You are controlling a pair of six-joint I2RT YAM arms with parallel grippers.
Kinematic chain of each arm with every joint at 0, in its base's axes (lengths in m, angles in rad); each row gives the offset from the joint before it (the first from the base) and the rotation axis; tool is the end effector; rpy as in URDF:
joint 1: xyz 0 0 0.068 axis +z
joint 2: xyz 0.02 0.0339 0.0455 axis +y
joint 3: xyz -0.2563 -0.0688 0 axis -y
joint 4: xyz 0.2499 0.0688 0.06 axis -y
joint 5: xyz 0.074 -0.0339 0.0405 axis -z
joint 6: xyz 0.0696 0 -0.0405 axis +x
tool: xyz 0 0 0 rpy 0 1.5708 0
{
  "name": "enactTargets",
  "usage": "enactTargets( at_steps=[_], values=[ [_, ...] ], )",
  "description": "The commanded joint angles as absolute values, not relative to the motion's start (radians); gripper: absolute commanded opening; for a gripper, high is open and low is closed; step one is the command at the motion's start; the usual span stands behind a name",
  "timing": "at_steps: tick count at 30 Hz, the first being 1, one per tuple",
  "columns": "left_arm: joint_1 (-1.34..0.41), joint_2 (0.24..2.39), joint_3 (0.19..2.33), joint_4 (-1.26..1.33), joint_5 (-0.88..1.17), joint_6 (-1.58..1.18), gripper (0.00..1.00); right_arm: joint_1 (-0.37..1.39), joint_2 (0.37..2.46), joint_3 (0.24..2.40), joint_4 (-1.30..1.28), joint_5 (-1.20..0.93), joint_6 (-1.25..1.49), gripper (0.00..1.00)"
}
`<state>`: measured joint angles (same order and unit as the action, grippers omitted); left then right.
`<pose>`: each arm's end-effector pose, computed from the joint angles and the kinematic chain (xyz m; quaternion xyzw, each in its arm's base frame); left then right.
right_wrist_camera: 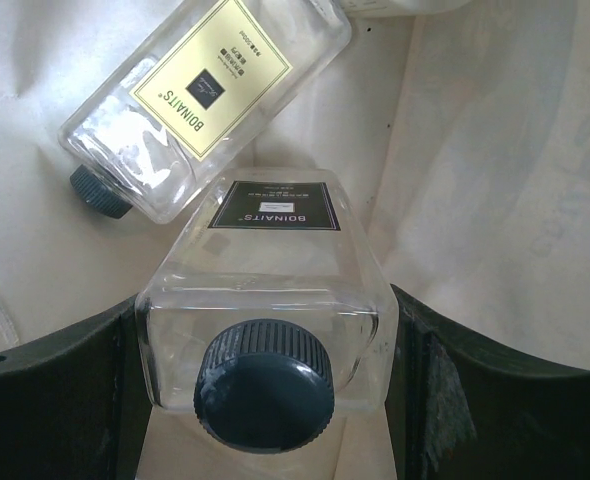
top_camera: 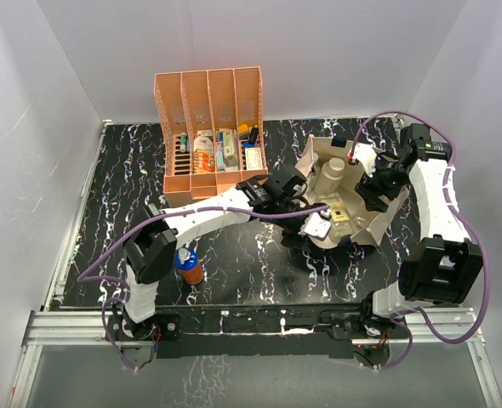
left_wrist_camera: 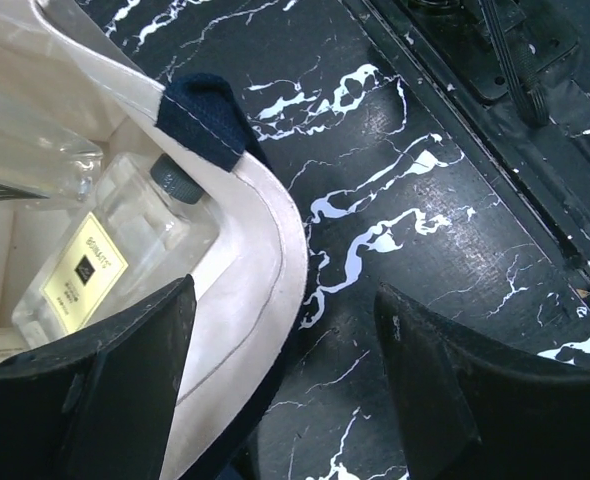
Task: Place the personal care products into the canvas bag
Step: Adjust the care product in the canvas bag.
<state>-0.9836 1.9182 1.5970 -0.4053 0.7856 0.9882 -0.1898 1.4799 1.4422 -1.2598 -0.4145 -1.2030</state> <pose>0.2113 -0.4064 0.2507 0.7892 0.3345 -0.3483 0.3793 0.2860 -0.0264 0.2867 -0.4949 0.8341 0.0709 0.2330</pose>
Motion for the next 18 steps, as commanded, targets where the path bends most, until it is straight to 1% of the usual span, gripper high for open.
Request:
enactTargets(
  at_steps=[1, 9, 15, 18],
  values=[
    [-0.984, 1.932, 1.621, -0.406, 0.853, 1.008, 0.69, -0.19, 1.466, 1.424, -1.172, -0.439, -1.232, 0.08],
    [-0.992, 1.967, 1.624, -0.389, 0.864, 1.009, 0.61, -0.19, 1.439, 1.302, -1.132, -0.449, -1.239, 0.08],
    [-0.997, 1.989, 1.631, -0.384, 0.875, 1.002, 0.54, -0.191, 1.447, 1.273, -1.132, -0.438, -1.231, 0.08],
    [-0.997, 1.989, 1.627, -0.384, 0.873, 1.003, 0.48, -0.193, 1.466, 1.283, -1.134, -0.427, -1.22, 0.09]
  ],
)
